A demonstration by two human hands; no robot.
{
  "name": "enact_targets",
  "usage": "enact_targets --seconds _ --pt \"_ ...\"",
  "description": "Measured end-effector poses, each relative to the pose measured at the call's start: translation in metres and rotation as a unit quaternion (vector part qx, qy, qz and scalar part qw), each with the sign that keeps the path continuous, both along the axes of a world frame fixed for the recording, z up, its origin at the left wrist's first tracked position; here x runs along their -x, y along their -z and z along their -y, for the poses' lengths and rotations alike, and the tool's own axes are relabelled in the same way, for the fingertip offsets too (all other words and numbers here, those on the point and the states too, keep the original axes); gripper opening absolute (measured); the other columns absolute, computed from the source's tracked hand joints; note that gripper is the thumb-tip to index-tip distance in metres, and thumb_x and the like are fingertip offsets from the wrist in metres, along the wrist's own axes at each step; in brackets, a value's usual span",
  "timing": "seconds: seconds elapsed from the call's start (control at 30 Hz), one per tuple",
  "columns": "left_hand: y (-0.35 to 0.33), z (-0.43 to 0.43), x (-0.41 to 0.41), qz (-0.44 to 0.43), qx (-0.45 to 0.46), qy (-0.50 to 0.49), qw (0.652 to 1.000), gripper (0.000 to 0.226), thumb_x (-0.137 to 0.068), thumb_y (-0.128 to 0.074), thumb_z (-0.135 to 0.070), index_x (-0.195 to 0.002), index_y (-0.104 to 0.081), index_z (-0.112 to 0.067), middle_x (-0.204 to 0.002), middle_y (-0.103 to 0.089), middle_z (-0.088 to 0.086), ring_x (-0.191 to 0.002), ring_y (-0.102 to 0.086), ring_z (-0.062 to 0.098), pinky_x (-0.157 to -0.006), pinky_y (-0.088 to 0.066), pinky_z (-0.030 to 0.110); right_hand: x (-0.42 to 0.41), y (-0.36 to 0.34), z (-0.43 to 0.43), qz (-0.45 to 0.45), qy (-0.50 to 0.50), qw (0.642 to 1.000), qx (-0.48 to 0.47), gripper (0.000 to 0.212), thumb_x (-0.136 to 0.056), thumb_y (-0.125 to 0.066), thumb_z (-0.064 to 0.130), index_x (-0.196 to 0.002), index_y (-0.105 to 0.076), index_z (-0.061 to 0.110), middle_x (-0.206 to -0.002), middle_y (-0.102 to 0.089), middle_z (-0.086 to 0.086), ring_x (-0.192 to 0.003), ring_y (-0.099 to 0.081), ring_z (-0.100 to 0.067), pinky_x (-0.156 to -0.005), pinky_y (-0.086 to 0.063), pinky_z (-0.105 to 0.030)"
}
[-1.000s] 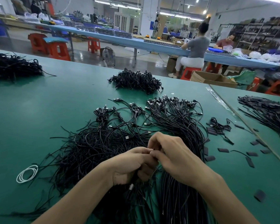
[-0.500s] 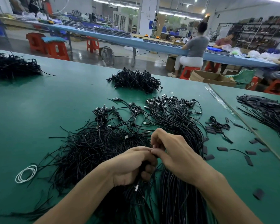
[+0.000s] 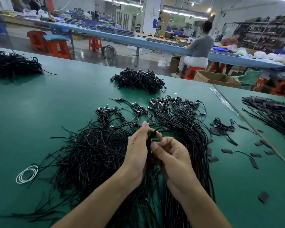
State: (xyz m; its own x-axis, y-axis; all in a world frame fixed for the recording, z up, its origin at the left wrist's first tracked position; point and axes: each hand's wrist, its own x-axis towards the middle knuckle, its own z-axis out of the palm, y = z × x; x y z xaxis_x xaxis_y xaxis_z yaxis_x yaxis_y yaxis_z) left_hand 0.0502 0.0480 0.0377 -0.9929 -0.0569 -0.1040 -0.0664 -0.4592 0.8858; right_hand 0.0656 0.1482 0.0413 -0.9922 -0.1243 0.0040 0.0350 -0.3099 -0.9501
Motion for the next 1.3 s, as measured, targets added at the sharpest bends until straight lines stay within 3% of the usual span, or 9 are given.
enact_targets --seconds 0.13,0.27,0.4,0.53,0.63,0.77,0.87,1.07,1.3 --pt "-0.001 0.01 0.001 -0.115 0.001 0.043 0.993 0.037 -0.087 -0.062 -0.047 -0.064 -0.069 -0.019 -0.068 -0.066 -0.004 -0.066 -0.062 0.007 -0.065 -0.051 0.02 0.001 -0.003 0.0 0.067 -0.044 0.994 0.067 0.023 -0.072 -0.07 0.009 -0.084 -0.052 0.01 -0.07 -0.064 -0.001 -0.06 -0.058 -0.008 -0.053 -0.047 -0.019" --pt "0.005 0.021 0.002 -0.186 0.086 0.049 0.977 0.013 -0.084 -0.064 -0.028 -0.088 -0.077 -0.027 -0.111 -0.07 -0.005 -0.113 -0.062 0.008 -0.096 -0.046 0.026 0.008 -0.002 -0.006 0.056 -0.007 0.998 0.024 0.023 -0.078 -0.071 0.004 -0.071 -0.054 0.017 -0.066 -0.062 0.001 -0.056 -0.053 -0.007 -0.051 -0.042 -0.021" --pt "0.013 0.032 0.001 -0.185 0.236 0.054 0.952 0.057 -0.073 -0.076 -0.042 -0.125 -0.055 -0.047 -0.133 -0.054 -0.021 -0.127 -0.046 -0.007 -0.103 -0.038 0.017 0.016 -0.005 -0.018 0.007 0.02 1.0 -0.006 0.023 -0.071 -0.074 0.013 -0.077 -0.052 0.016 -0.072 -0.063 -0.003 -0.061 -0.056 -0.009 -0.057 -0.049 -0.02" --pt "0.018 0.034 0.003 -0.159 0.265 0.015 0.951 0.067 -0.067 -0.086 -0.043 -0.12 -0.045 -0.053 -0.111 -0.054 -0.012 -0.095 -0.056 -0.004 -0.082 -0.05 0.02 0.022 -0.006 -0.023 -0.064 0.04 0.995 -0.067 0.026 -0.087 -0.067 -0.004 -0.078 -0.051 0.014 -0.074 -0.067 0.002 -0.068 -0.06 -0.006 -0.066 -0.052 -0.017" --pt "0.019 0.036 0.009 -0.164 0.313 0.011 0.935 0.038 -0.075 -0.085 -0.036 -0.102 -0.058 -0.035 -0.082 -0.064 -0.005 -0.068 -0.057 0.008 -0.06 -0.051 0.033 0.021 -0.006 -0.025 -0.095 0.023 0.992 -0.082 0.025 -0.088 -0.065 -0.007 -0.079 -0.051 0.012 -0.074 -0.067 0.003 -0.067 -0.061 -0.004 -0.065 -0.051 -0.015" --pt "0.02 0.041 0.011 -0.162 0.267 0.013 0.95 0.017 -0.084 -0.078 -0.014 -0.078 -0.065 -0.022 -0.073 -0.071 0.009 -0.056 -0.068 0.025 -0.049 -0.05 0.025 0.019 -0.003 -0.026 -0.118 -0.008 0.987 -0.111 0.023 -0.087 -0.066 -0.008 -0.081 -0.052 0.009 -0.072 -0.067 0.006 -0.065 -0.061 -0.002 -0.064 -0.049 -0.014" --pt "0.015 0.042 0.01 -0.143 0.23 0.037 0.962 0.013 -0.082 -0.079 -0.014 -0.081 -0.066 -0.017 -0.074 -0.073 0.015 -0.068 -0.07 0.042 -0.06 -0.06 0.042 0.02 0.001 -0.026 -0.117 -0.002 0.983 -0.145 0.024 -0.087 -0.066 -0.009 -0.079 -0.055 0.011 -0.072 -0.066 0.005 -0.066 -0.06 -0.004 -0.064 -0.051 -0.017" --pt "0.007 0.037 0.011 -0.003 0.058 0.09 0.994 0.028 -0.102 -0.043 -0.013 -0.101 -0.071 -0.013 -0.088 -0.074 0.008 -0.074 -0.067 0.017 -0.059 -0.056 0.026 0.022 0.006 -0.024 -0.189 0.063 0.924 -0.326 0.03 -0.085 -0.074 0.0 -0.073 -0.06 0.023 -0.074 -0.066 0.006 -0.07 -0.06 -0.008 -0.07 -0.055 -0.026" --pt "0.009 0.038 0.009 0.033 -0.046 0.114 0.992 0.047 -0.096 -0.041 -0.056 -0.093 -0.072 -0.02 -0.074 -0.068 0.002 -0.065 -0.062 0.011 -0.064 -0.046 0.027 0.018 0.007 -0.015 -0.178 0.025 0.947 -0.265 0.033 -0.083 -0.074 -0.003 -0.069 -0.057 0.021 -0.073 -0.065 0.005 -0.074 -0.063 -0.004 -0.072 -0.053 -0.023"
